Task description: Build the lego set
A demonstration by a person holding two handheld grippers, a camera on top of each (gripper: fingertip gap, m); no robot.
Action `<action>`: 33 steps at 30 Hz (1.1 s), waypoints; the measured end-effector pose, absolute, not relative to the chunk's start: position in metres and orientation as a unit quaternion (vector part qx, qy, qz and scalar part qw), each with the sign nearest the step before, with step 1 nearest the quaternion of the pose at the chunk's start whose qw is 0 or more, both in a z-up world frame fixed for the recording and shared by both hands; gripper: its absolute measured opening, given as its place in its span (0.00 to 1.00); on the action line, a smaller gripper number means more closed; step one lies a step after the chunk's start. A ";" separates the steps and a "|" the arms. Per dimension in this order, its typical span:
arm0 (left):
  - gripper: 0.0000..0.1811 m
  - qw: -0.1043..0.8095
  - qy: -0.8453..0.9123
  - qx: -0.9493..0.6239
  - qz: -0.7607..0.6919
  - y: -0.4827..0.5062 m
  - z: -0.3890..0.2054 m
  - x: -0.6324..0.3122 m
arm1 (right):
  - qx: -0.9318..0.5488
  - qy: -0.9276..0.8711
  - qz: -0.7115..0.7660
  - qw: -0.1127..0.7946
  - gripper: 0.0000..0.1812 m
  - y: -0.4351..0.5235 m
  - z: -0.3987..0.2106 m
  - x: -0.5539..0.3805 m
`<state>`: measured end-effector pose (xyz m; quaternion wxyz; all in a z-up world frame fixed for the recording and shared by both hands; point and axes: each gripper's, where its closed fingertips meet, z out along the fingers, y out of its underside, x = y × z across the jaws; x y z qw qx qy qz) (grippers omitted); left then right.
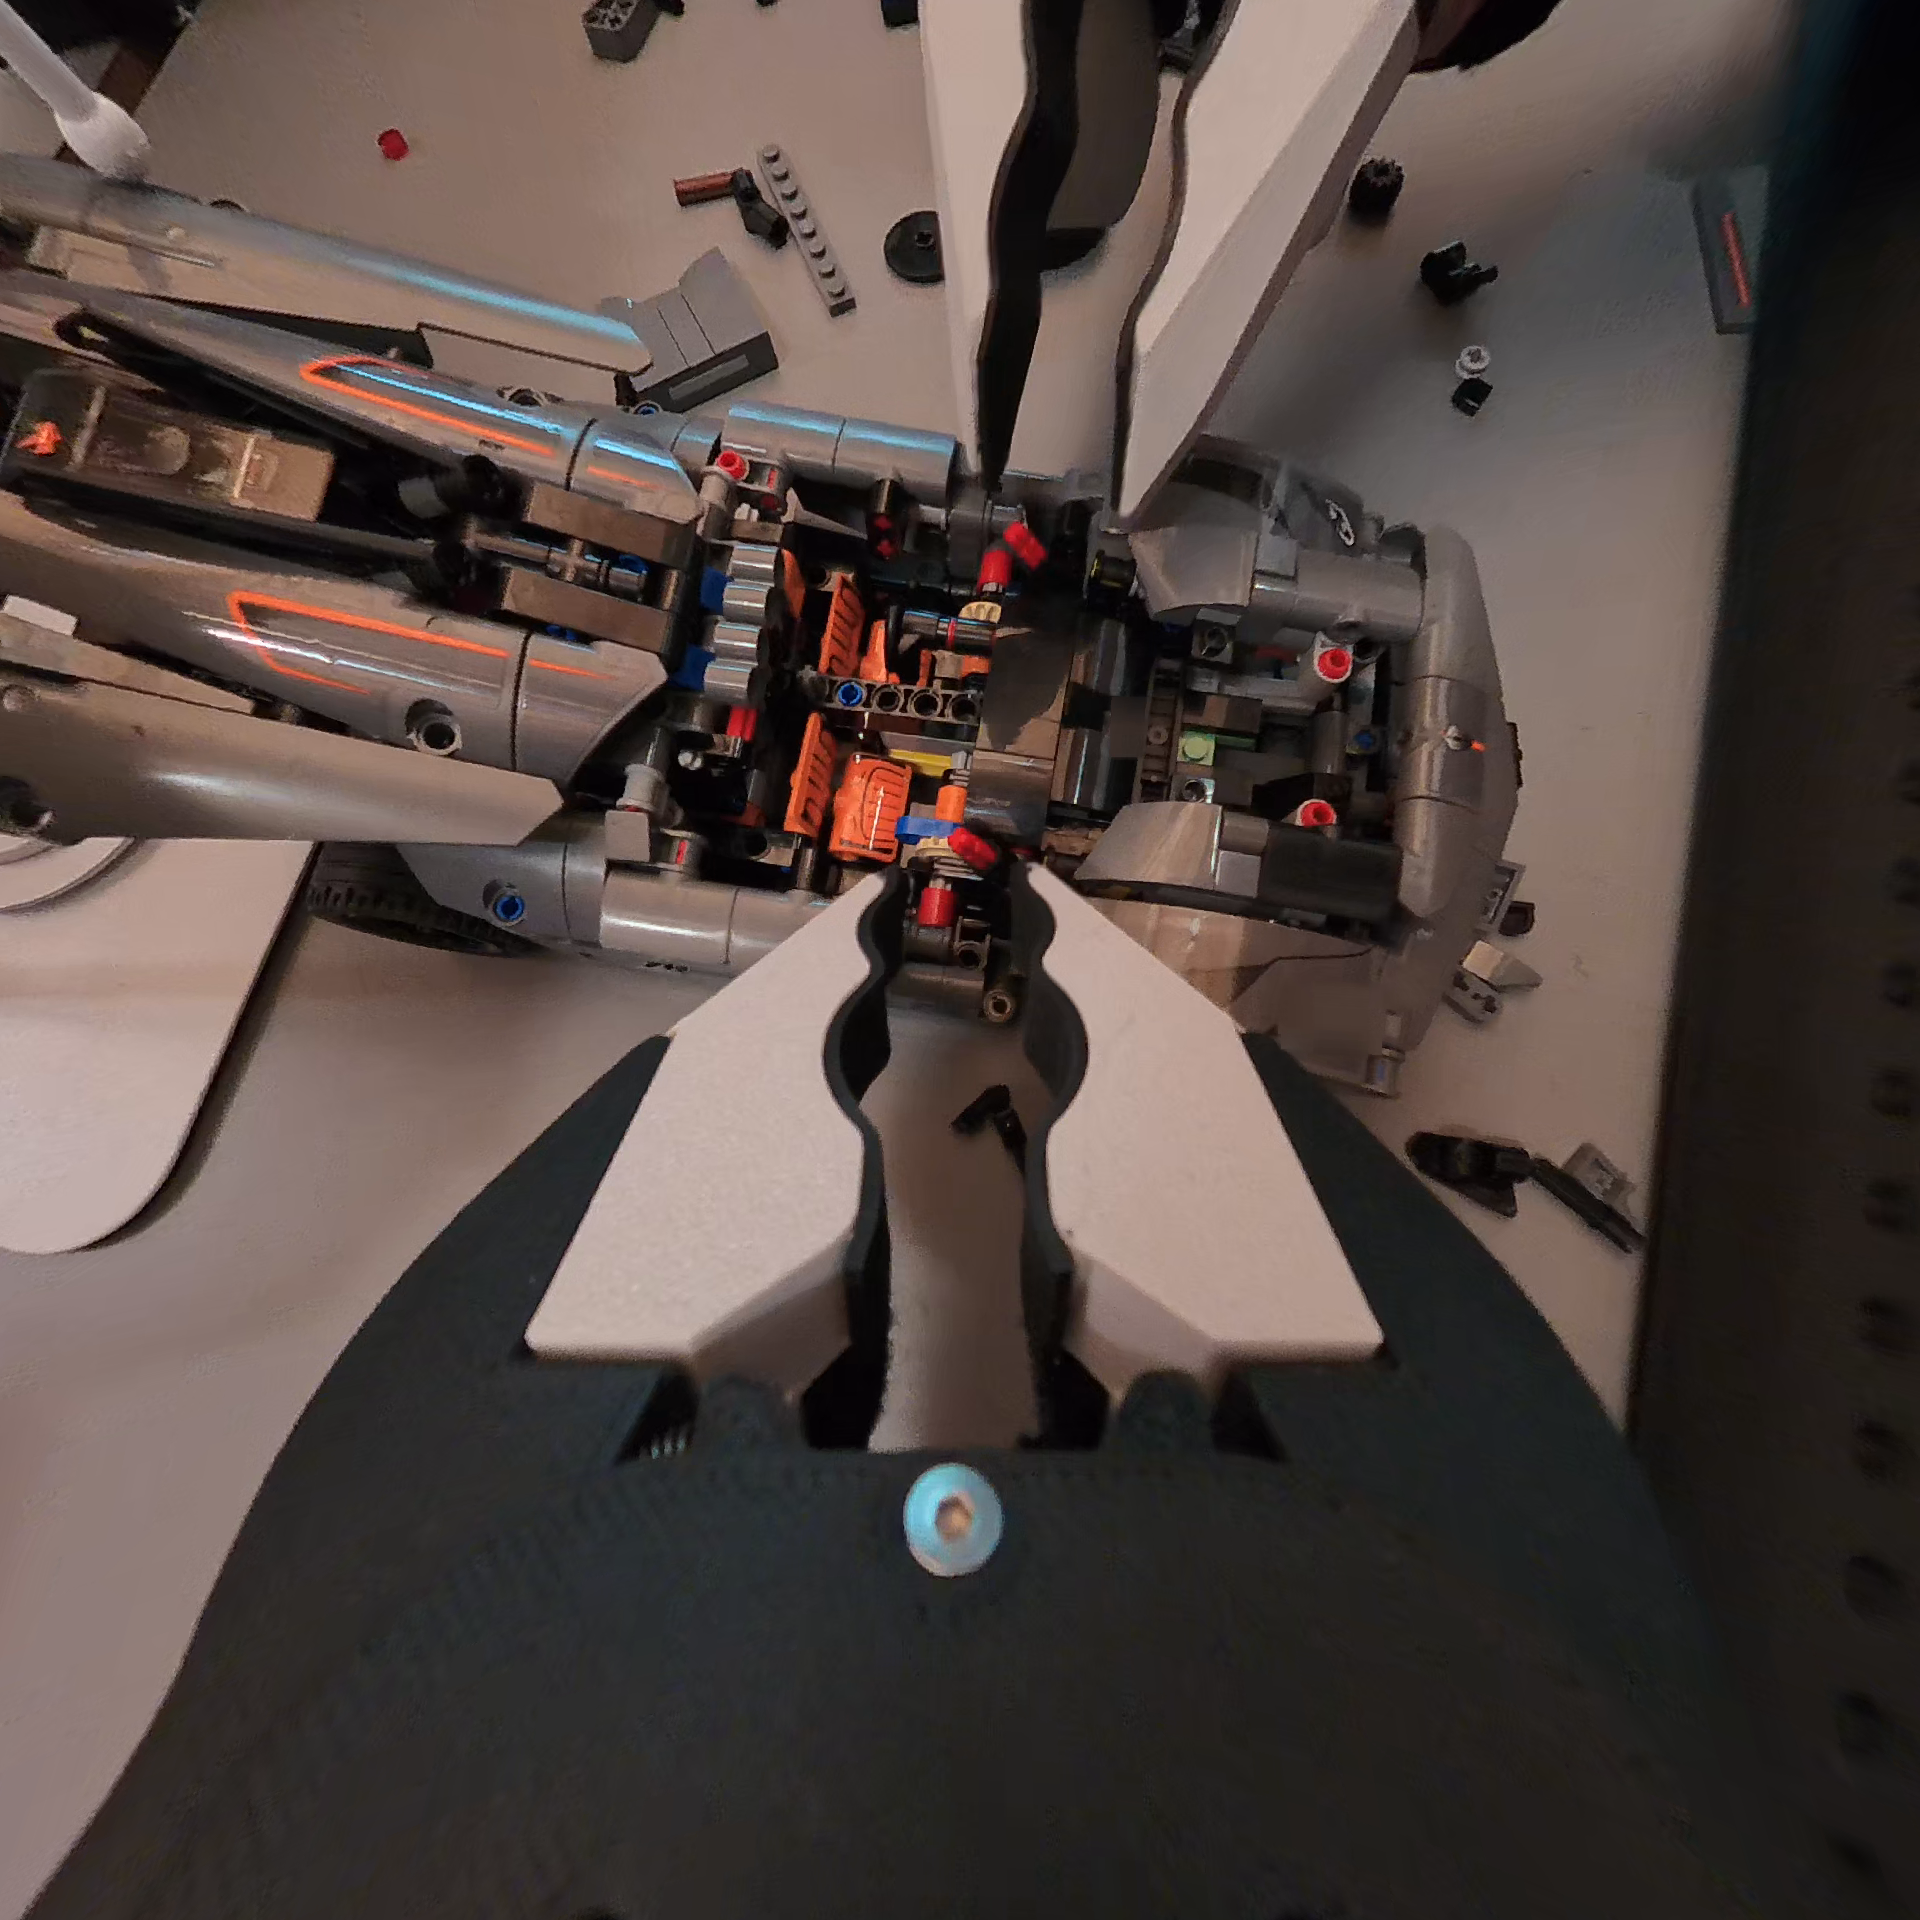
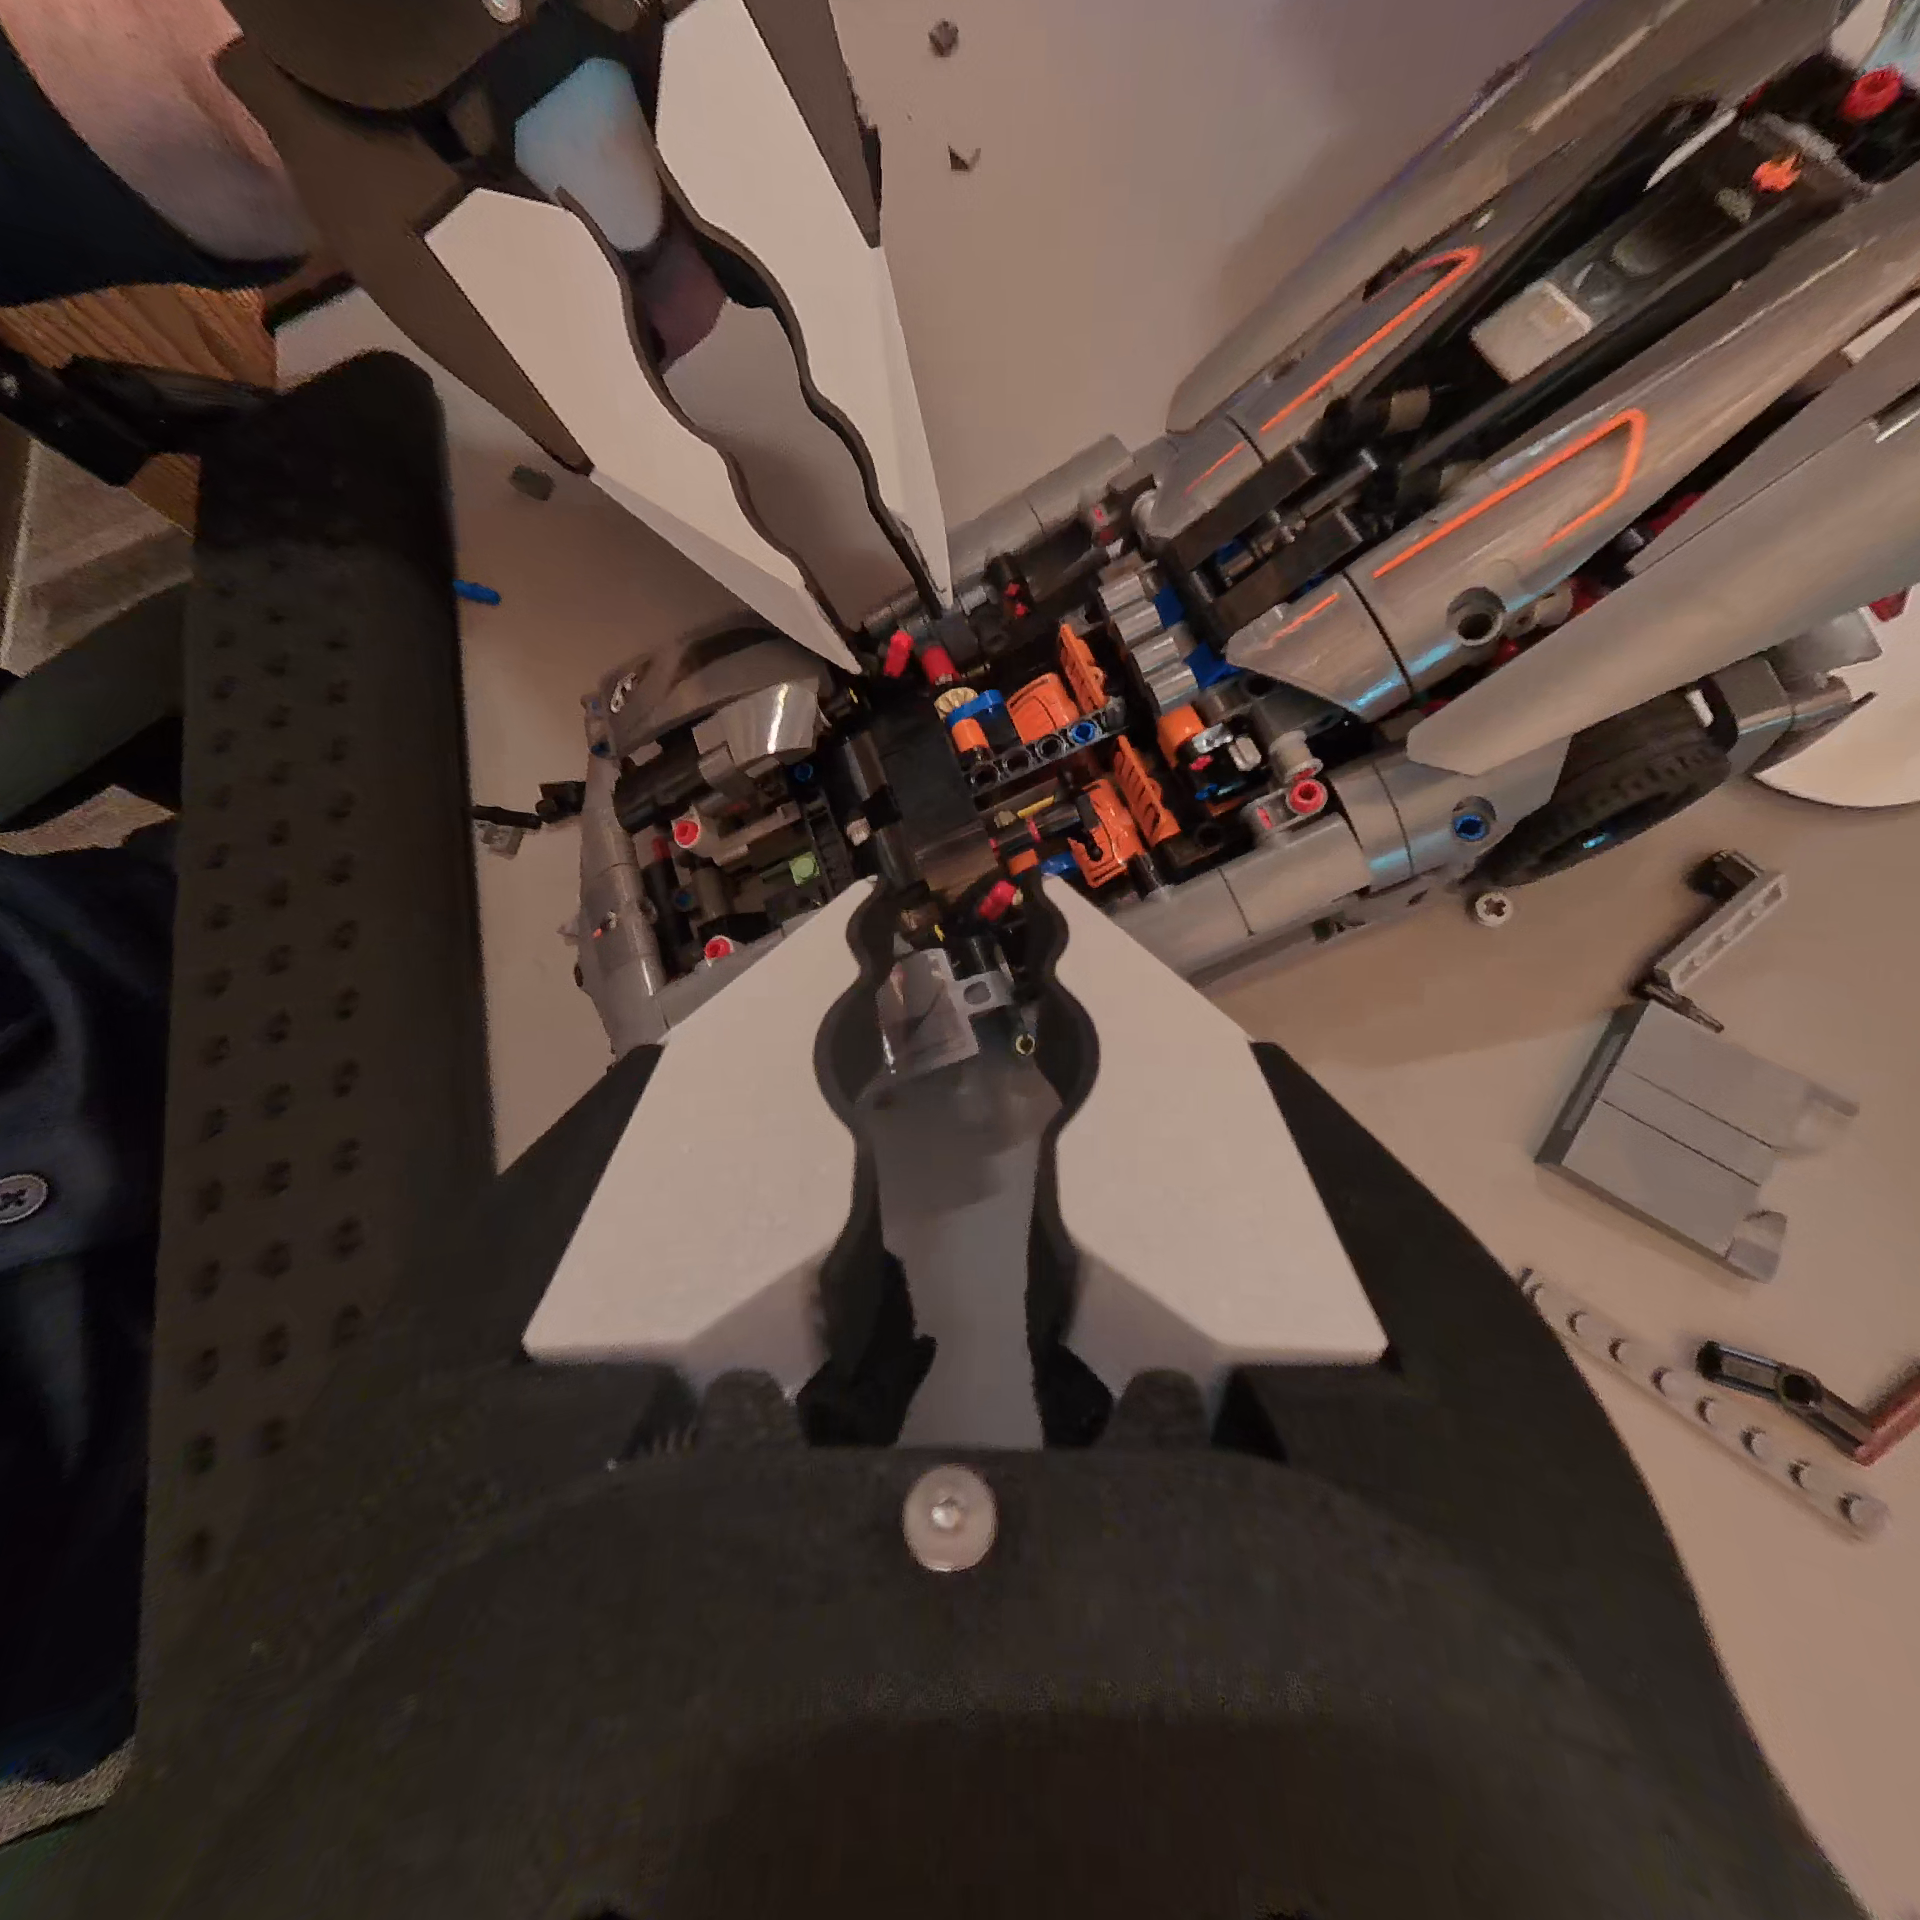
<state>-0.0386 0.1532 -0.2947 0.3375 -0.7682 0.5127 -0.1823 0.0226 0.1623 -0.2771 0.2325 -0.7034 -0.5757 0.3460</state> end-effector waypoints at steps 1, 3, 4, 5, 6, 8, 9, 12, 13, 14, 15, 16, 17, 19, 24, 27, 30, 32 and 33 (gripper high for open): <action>0.09 0.337 0.512 -0.769 -0.183 0.154 -0.292 -0.040 | -0.700 -0.573 0.353 0.237 0.12 0.162 -0.274 0.022; 0.09 0.342 0.505 -0.770 -0.186 0.156 -0.285 -0.044 | -0.697 -0.571 0.357 0.246 0.12 0.164 -0.270 0.022; 0.10 0.345 0.502 -0.770 -0.192 0.156 -0.280 -0.046 | -0.696 -0.571 0.358 0.247 0.12 0.165 -0.270 0.023; 0.10 0.345 0.500 -0.770 -0.196 0.156 -0.276 -0.049 | -0.696 -0.570 0.358 0.248 0.12 0.166 -0.270 0.025; 0.10 0.342 0.502 -0.769 -0.200 0.154 -0.272 -0.051 | -0.698 -0.568 0.358 0.249 0.12 0.167 -0.271 0.026; 0.10 0.324 0.513 -0.767 -0.208 0.145 -0.269 -0.055 | -0.701 -0.562 0.360 0.251 0.12 0.170 -0.272 0.027; 0.10 0.317 0.517 -0.770 -0.201 0.143 -0.270 -0.059 | -0.701 -0.560 0.363 0.251 0.12 0.171 -0.272 0.028; 0.13 0.275 0.527 -0.777 -0.207 0.129 -0.277 -0.066 | -0.693 -0.563 0.370 0.257 0.11 0.169 -0.269 0.027; 0.14 0.276 0.528 -0.776 -0.205 0.128 -0.278 -0.068 | -0.690 -0.565 0.371 0.260 0.11 0.168 -0.268 0.027; 0.14 0.277 0.532 -0.772 -0.211 0.125 -0.278 -0.067 | -0.687 -0.567 0.373 0.261 0.11 0.167 -0.268 0.026; 0.14 0.272 0.535 -0.770 -0.215 0.122 -0.279 -0.067 | -0.685 -0.568 0.374 0.262 0.11 0.166 -0.267 0.026; 0.15 0.275 0.535 -0.771 -0.208 0.123 -0.280 -0.067 | -0.683 -0.570 0.374 0.263 0.11 0.166 -0.268 0.025; 0.15 0.278 0.538 -0.769 -0.203 0.124 -0.281 -0.067 | -0.681 -0.572 0.374 0.263 0.11 0.165 -0.269 0.025; 0.14 0.270 0.547 -0.765 -0.208 0.120 -0.284 -0.067 | -0.677 -0.575 0.379 0.260 0.11 0.163 -0.270 0.023; 0.19 0.206 0.538 -0.785 -0.230 0.113 -0.309 -0.070 | -0.667 -0.581 0.382 0.266 0.12 0.160 -0.271 0.019; 0.18 0.203 0.537 -0.780 -0.250 0.110 -0.316 -0.061 | -0.670 -0.571 0.388 0.271 0.12 0.164 -0.270 0.021; 0.17 0.211 0.547 -0.778 -0.228 0.111 -0.319 -0.058 | -0.678 -0.558 0.398 0.265 0.12 0.169 -0.273 0.023; 0.16 0.207 0.542 -0.777 -0.243 0.106 -0.321 -0.054 | -0.682 -0.555 0.398 0.262 0.12 0.171 -0.276 0.024; 0.16 0.206 0.542 -0.777 -0.245 0.105 -0.323 -0.054 | -0.683 -0.554 0.396 0.264 0.12 0.173 -0.276 0.025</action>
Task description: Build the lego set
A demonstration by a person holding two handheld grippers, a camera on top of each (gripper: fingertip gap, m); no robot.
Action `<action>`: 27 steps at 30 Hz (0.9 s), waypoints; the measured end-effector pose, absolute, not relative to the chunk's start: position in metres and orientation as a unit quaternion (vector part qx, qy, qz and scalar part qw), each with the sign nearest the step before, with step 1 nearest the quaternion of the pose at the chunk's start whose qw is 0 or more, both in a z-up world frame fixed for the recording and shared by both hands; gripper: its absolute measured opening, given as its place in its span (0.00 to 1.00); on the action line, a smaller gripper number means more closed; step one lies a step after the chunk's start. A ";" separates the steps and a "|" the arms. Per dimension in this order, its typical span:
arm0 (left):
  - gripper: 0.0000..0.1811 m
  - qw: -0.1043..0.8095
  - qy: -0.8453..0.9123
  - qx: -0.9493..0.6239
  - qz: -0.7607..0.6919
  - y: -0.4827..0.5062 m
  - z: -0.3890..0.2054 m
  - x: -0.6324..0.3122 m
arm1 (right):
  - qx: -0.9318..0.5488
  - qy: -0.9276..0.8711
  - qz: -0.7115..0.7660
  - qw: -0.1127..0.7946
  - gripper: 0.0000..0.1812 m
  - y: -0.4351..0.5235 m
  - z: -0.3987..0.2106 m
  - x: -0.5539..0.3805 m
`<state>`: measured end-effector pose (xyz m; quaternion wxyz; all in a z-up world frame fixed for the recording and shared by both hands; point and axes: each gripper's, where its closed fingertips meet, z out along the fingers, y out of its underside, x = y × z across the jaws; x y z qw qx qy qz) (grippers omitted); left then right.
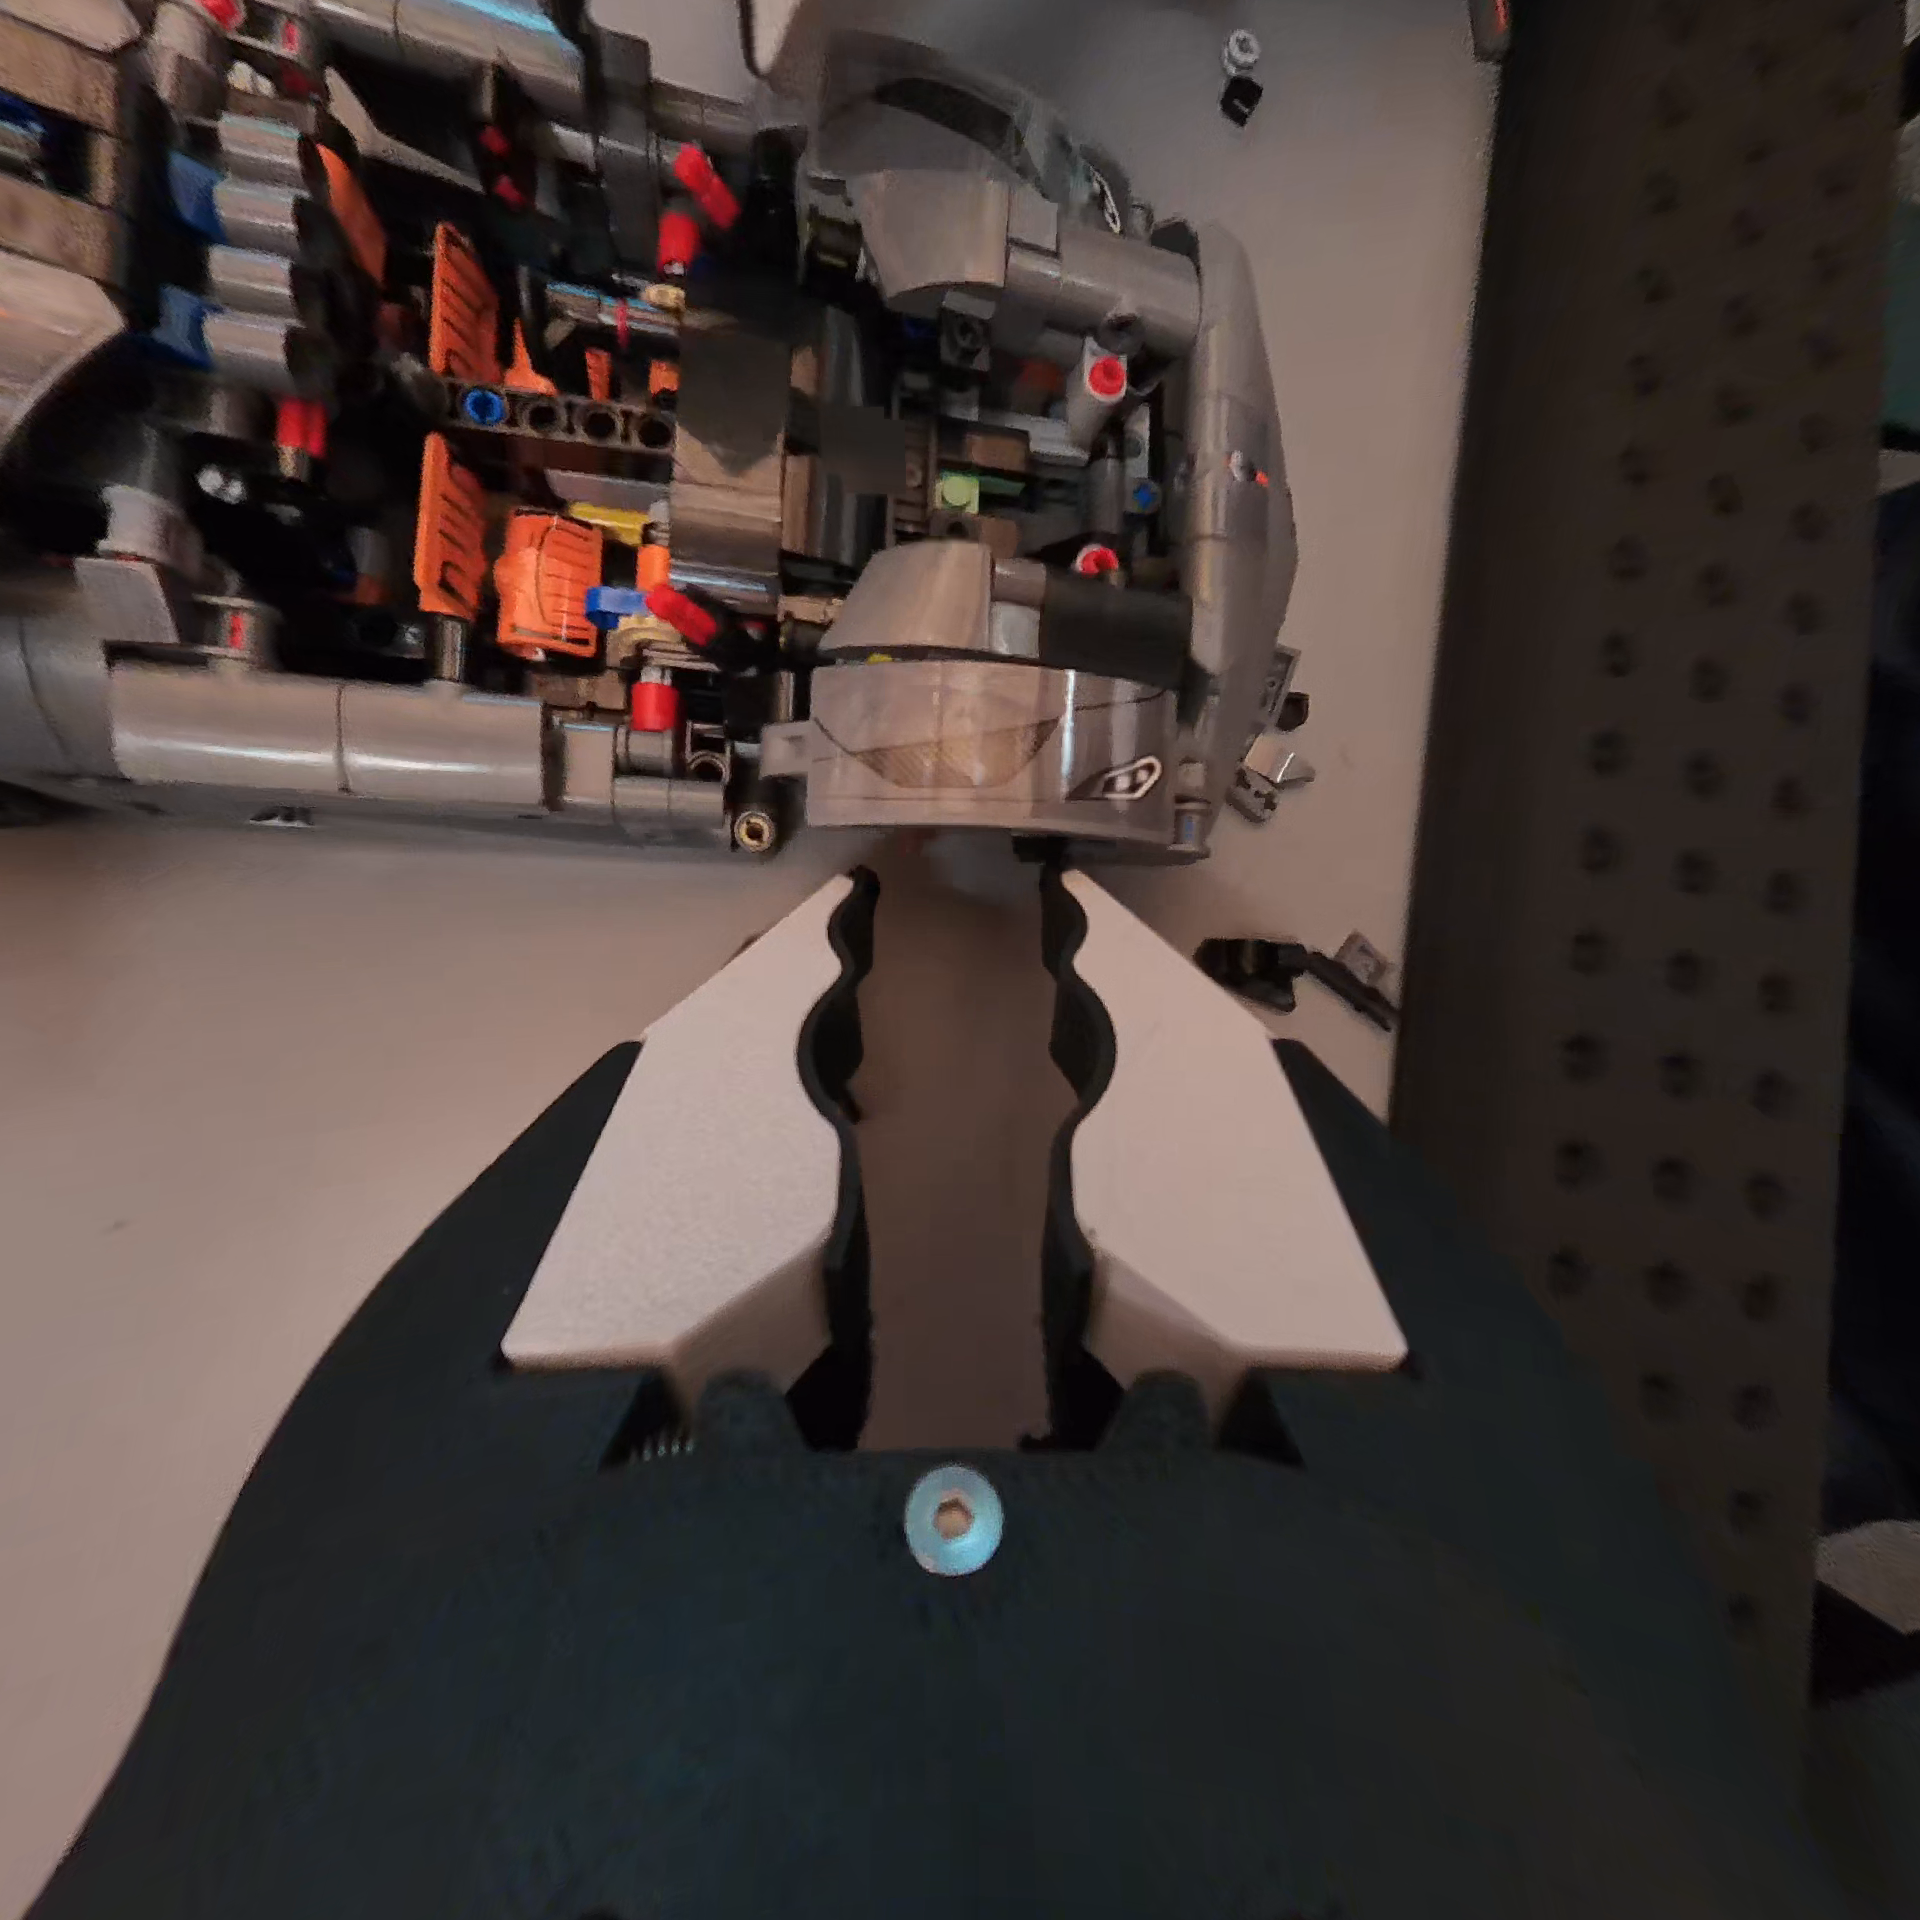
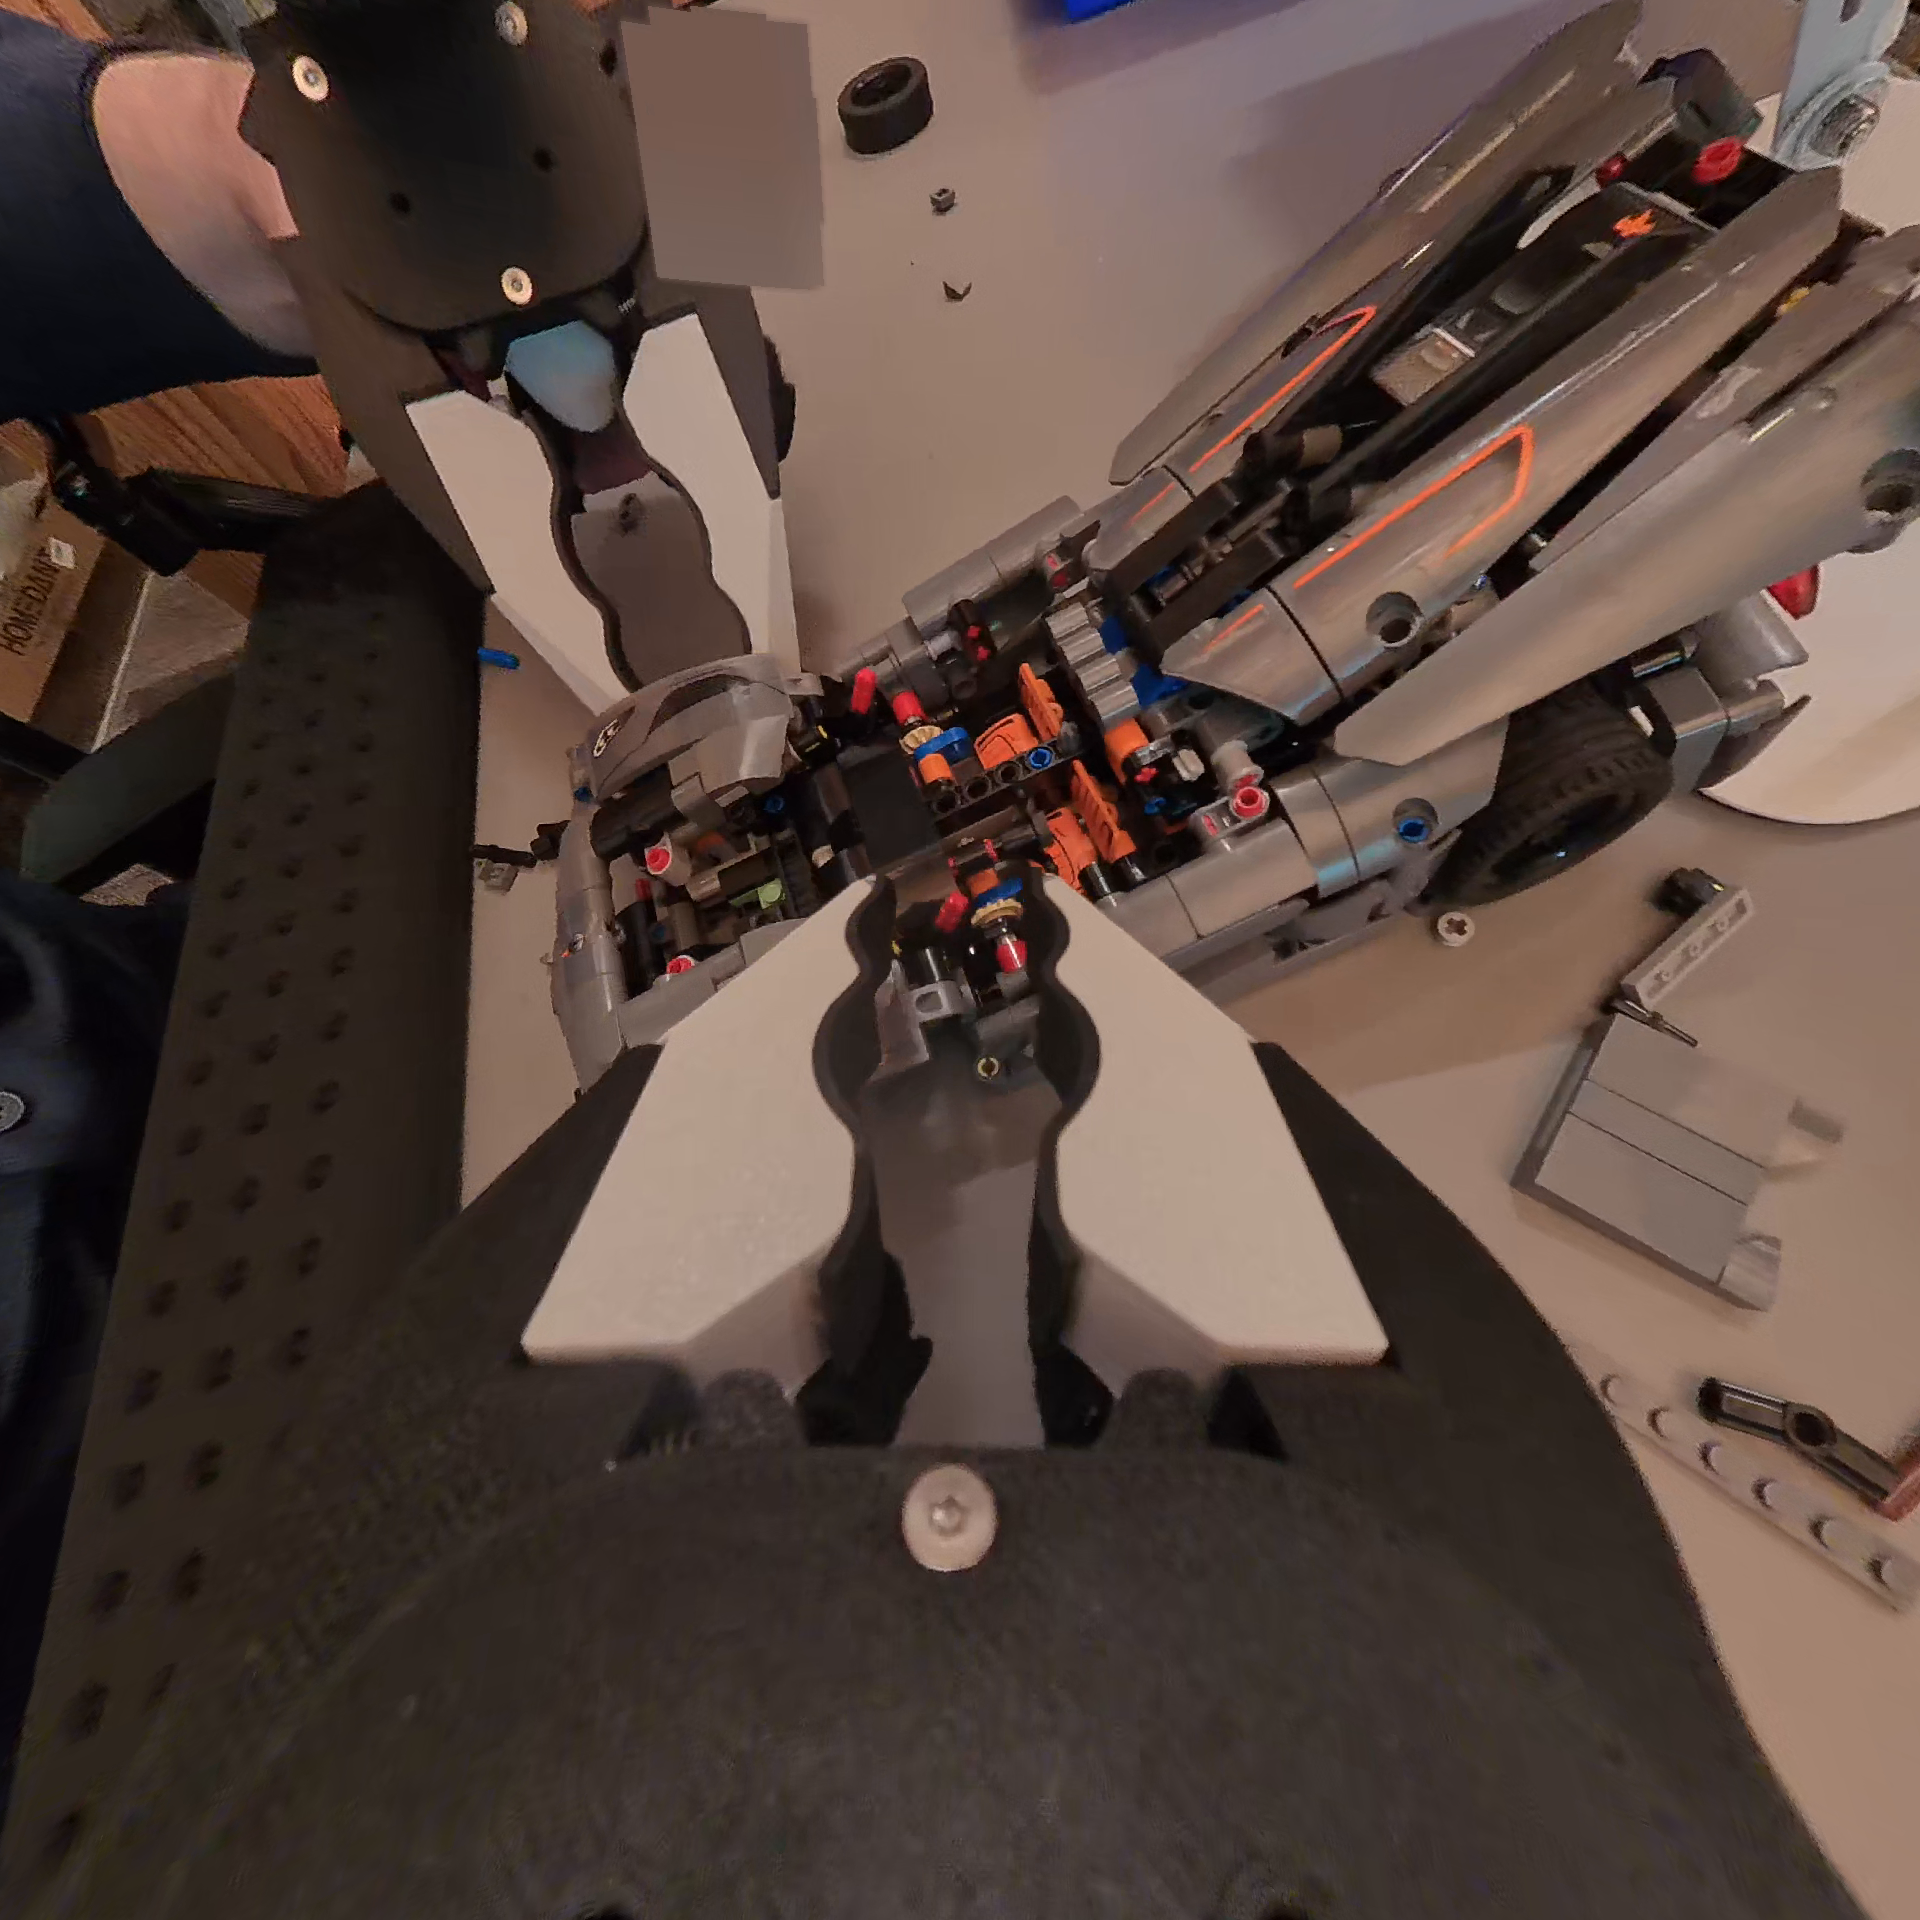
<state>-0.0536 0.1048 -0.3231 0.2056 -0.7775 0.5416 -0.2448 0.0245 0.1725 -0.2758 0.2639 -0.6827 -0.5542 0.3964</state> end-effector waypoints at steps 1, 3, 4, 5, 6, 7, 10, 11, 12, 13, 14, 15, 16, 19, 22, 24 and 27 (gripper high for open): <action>0.17 0.202 0.547 -0.776 -0.240 0.103 -0.326 -0.055 | -0.683 -0.553 0.397 0.266 0.12 0.173 -0.275 0.025; 0.17 0.206 0.553 -0.773 -0.232 0.101 -0.326 -0.060 | -0.682 -0.552 0.399 0.266 0.12 0.174 -0.275 0.025; 0.17 0.209 0.547 -0.775 -0.240 0.101 -0.323 -0.061 | -0.682 -0.552 0.400 0.266 0.12 0.173 -0.275 0.025; 0.18 0.213 0.538 -0.775 -0.254 0.100 -0.320 -0.061 | -0.680 -0.553 0.401 0.265 0.12 0.172 -0.275 0.025; 0.19 0.217 0.530 -0.773 -0.272 0.097 -0.316 -0.061 | -0.679 -0.554 0.402 0.264 0.12 0.172 -0.274 0.025; 0.20 0.216 0.525 -0.771 -0.289 0.093 -0.313 -0.061 | -0.679 -0.555 0.402 0.264 0.12 0.172 -0.275 0.025; 0.23 0.219 0.516 -0.768 -0.310 0.082 -0.311 -0.060 | -0.681 -0.554 0.401 0.262 0.12 0.173 -0.277 0.025; 0.24 0.223 0.519 -0.765 -0.309 0.079 -0.312 -0.059 | -0.682 -0.554 0.401 0.261 0.12 0.173 -0.278 0.026; 0.23 0.233 0.522 -0.764 -0.300 0.078 -0.313 -0.059 | -0.682 -0.554 0.400 0.260 0.12 0.174 -0.278 0.026; 0.23 0.245 0.521 -0.765 -0.289 0.080 -0.314 -0.058 | -0.682 -0.554 0.399 0.261 0.12 0.174 -0.278 0.026; 0.22 0.252 0.519 -0.763 -0.293 0.080 -0.313 -0.056 | -0.682 -0.555 0.399 0.261 0.12 0.174 -0.278 0.026; 0.21 0.252 0.517 -0.759 -0.306 0.078 -0.311 -0.052 | -0.681 -0.556 0.397 0.262 0.12 0.174 -0.278 0.026; 0.22 0.251 0.515 -0.759 -0.308 0.078 -0.311 -0.050 | -0.681 -0.558 0.395 0.264 0.12 0.174 -0.278 0.026; 0.19 0.264 0.508 -0.765 -0.295 0.082 -0.312 -0.049 | -0.671 -0.563 0.396 0.275 0.11 0.172 -0.272 0.025; 0.16 0.273 0.504 -0.760 -0.307 0.080 -0.306 -0.046 | -0.650 -0.584 0.393 0.286 0.10 0.162 -0.264 0.022; 0.14 0.276 0.500 -0.760 -0.311 0.080 -0.306 -0.043 | -0.628 -0.607 0.391 0.291 0.10 0.151 -0.258 0.020; 0.12 0.271 0.502 -0.760 -0.311 0.078 -0.308 -0.041 | -0.590 -0.639 0.392 0.301 0.09 0.133 -0.250 0.017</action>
